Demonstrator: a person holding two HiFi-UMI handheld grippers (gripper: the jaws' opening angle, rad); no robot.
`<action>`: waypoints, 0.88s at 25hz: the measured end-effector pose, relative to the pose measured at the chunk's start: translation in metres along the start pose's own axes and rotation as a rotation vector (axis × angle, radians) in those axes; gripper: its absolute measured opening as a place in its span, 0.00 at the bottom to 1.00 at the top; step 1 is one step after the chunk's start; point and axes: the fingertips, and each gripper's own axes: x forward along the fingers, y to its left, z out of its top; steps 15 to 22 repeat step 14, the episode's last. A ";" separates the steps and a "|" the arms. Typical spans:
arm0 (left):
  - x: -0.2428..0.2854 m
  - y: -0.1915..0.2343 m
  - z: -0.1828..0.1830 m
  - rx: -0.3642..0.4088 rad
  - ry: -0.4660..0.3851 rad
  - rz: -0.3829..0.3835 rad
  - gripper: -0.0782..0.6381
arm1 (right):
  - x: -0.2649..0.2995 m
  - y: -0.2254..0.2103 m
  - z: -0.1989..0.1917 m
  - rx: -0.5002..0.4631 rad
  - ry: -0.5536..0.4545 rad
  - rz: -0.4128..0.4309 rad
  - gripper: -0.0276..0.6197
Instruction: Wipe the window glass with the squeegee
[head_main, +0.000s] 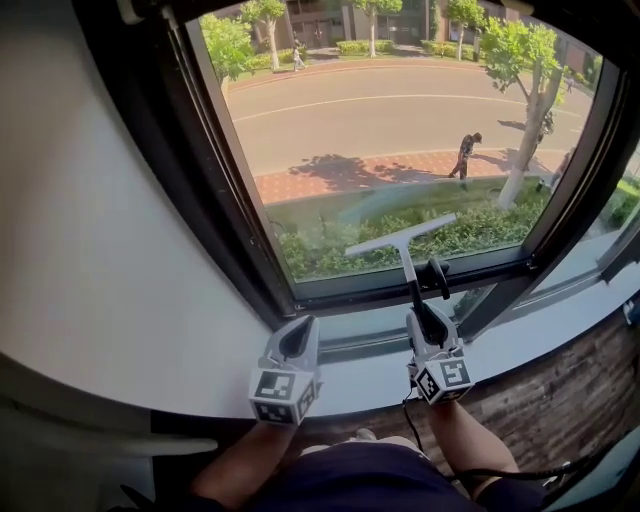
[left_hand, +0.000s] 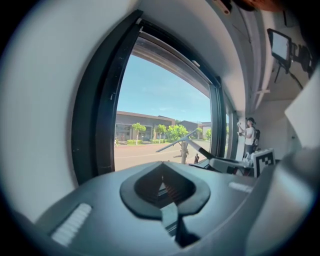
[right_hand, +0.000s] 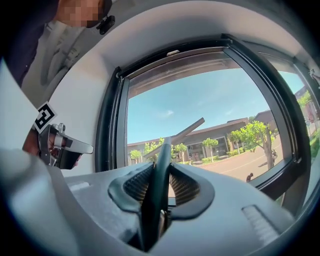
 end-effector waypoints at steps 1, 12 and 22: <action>0.001 0.001 0.000 -0.002 0.002 0.004 0.12 | 0.004 0.001 0.001 -0.007 0.000 0.009 0.20; 0.004 0.018 -0.026 -0.012 0.010 0.041 0.12 | 0.023 0.002 0.012 -0.032 -0.010 0.075 0.20; 0.002 0.017 -0.022 -0.016 0.004 0.044 0.12 | 0.023 0.003 0.020 -0.026 -0.016 0.081 0.20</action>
